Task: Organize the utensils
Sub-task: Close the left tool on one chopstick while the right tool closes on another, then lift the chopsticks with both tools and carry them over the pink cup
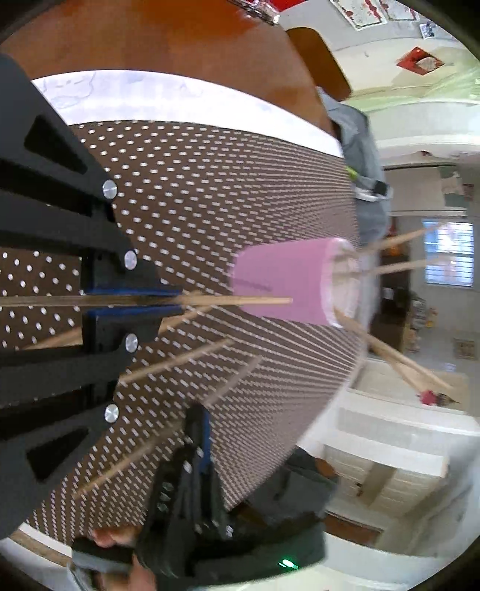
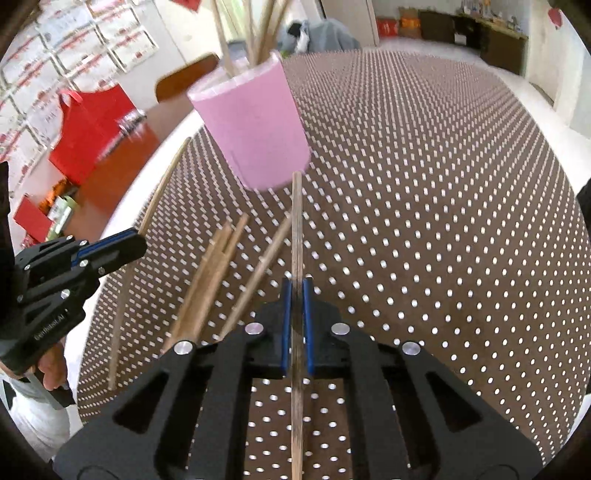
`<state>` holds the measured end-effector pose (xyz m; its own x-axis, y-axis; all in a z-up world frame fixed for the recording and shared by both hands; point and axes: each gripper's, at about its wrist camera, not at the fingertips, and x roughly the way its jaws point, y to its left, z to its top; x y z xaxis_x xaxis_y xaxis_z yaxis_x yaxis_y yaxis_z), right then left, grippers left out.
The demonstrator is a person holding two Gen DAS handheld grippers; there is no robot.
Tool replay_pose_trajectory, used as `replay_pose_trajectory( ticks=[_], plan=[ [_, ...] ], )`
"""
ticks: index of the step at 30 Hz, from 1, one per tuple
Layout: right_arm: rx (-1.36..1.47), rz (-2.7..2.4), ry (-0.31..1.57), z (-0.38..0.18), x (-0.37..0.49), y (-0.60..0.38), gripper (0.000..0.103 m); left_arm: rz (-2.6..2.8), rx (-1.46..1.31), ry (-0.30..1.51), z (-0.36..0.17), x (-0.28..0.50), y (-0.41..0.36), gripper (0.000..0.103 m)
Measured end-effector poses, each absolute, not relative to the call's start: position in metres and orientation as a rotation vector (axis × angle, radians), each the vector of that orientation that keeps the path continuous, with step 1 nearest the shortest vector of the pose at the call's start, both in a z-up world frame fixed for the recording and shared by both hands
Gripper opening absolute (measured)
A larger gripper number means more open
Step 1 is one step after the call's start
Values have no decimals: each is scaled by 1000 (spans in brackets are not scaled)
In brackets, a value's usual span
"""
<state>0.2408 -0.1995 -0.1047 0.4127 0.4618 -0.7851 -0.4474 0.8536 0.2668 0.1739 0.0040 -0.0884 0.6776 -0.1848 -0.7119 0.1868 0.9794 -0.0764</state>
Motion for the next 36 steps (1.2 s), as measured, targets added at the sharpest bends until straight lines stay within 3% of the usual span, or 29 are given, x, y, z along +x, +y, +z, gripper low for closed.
replay_pose_trajectory(
  ticks=[10,20,36],
  plan=[
    [82,649,803,-60,214,-221,6,-278,-52,520,-38,162,3,6],
    [177,674,648,-25,192,-229,6,-306,-95,345,-8,158,5,6],
    [228,620,249,33,209,-192,7,-275,-169,131,37,192,16,6]
  ],
)
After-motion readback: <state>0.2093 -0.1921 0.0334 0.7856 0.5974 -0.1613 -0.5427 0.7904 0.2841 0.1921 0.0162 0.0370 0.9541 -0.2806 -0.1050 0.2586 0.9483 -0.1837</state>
